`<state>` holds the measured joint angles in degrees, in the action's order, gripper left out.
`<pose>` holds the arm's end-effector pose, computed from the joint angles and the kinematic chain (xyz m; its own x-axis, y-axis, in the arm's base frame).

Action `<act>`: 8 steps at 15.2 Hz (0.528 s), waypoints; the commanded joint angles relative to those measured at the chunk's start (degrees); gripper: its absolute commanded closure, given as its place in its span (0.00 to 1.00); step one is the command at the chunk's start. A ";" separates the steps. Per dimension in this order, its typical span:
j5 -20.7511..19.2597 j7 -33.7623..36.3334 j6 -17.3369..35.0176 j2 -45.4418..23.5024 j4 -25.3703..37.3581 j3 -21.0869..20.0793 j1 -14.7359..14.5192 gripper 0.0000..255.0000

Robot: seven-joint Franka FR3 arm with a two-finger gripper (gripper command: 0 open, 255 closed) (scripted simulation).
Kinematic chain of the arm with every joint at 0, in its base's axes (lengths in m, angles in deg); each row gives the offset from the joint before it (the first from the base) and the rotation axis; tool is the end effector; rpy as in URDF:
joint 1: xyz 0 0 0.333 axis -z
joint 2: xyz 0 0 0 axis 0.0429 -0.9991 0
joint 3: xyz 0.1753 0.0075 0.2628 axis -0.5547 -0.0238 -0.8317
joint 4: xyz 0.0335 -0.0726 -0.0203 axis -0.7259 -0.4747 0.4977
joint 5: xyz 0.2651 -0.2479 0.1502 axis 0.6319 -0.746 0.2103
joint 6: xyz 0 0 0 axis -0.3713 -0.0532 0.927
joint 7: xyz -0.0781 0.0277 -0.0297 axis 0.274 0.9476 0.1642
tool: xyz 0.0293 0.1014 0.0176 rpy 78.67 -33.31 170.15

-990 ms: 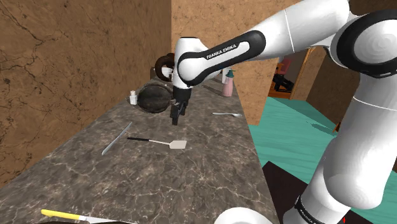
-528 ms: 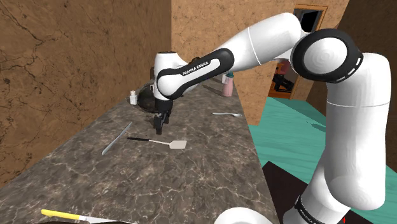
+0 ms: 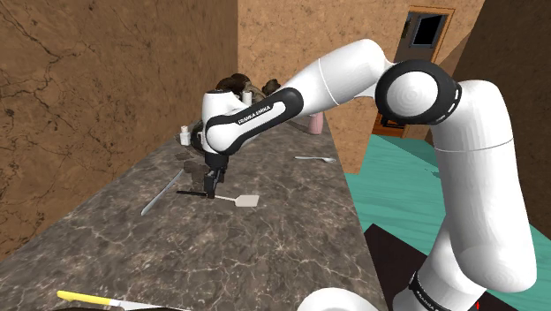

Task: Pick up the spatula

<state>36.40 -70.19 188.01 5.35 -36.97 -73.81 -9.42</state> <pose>0.6353 0.2396 0.3225 0.7682 0.6368 0.0660 0.6382 -0.7699 -0.0004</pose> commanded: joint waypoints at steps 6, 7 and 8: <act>-0.30 0.13 2.17 -1.45 -0.71 0.18 -0.11 1.00; -0.31 0.16 2.19 -1.46 -0.72 0.18 -0.13 1.00; -0.31 0.15 2.20 -1.47 -0.72 0.18 -0.12 1.00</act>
<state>36.10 -70.04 190.18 3.90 -37.69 -73.63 -9.54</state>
